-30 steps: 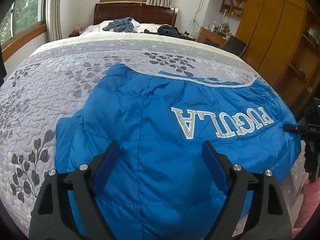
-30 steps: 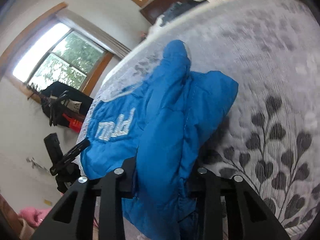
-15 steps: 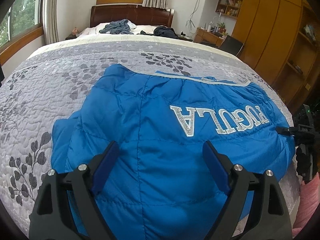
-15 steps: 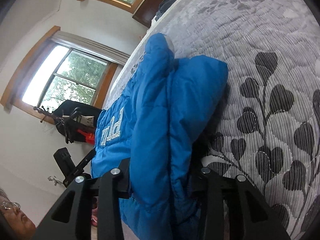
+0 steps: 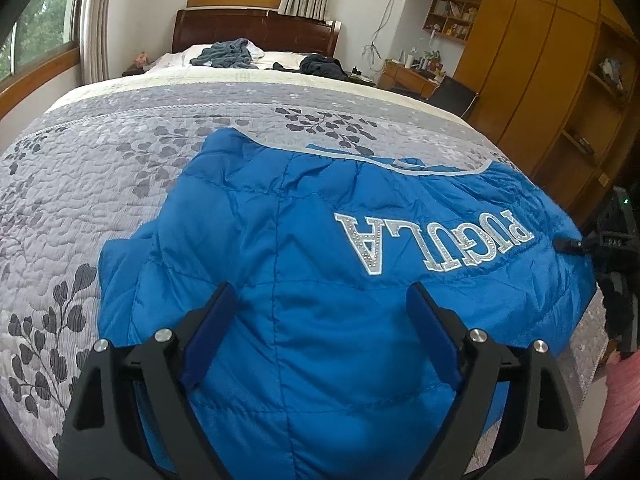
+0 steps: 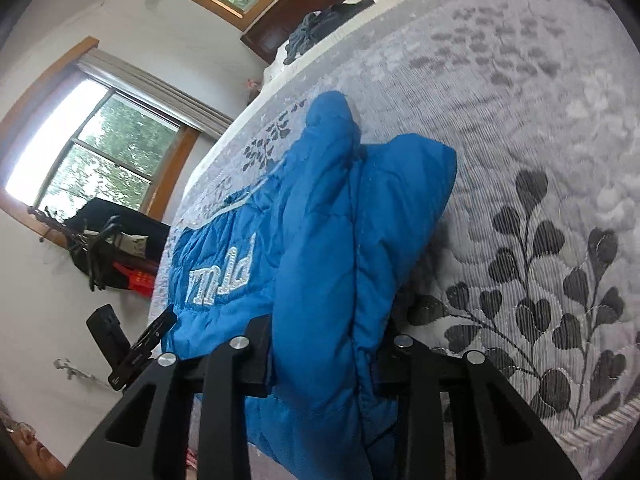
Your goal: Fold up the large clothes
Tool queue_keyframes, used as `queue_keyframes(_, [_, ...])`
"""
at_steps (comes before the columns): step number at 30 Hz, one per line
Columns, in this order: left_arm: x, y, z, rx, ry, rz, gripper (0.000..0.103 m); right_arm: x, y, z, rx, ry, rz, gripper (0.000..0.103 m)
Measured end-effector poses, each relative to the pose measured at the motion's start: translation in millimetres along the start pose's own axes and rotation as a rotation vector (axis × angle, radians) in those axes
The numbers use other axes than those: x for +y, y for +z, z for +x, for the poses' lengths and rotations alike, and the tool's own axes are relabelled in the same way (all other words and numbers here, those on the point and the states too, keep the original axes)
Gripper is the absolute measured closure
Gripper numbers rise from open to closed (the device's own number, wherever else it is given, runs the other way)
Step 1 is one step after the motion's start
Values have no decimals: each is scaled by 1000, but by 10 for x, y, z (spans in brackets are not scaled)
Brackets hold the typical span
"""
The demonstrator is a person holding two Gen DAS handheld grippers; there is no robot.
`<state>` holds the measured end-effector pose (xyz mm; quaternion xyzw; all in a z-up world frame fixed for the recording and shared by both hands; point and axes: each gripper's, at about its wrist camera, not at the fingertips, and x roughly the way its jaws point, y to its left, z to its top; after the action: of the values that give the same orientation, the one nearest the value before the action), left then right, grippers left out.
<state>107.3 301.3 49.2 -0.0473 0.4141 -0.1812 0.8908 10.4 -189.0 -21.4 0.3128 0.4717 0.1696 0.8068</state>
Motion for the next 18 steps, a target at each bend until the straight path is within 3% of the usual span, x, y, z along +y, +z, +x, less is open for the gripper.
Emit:
queue_keyframes(10, [14, 5, -73, 2, -21, -6, 16, 1250, 115, -67, 7, -157, -274, 71])
queue_keyframes(18, [-3, -6, -142, 3, -44, -4, 16, 2151, 31, 338, 93, -244, -500, 71])
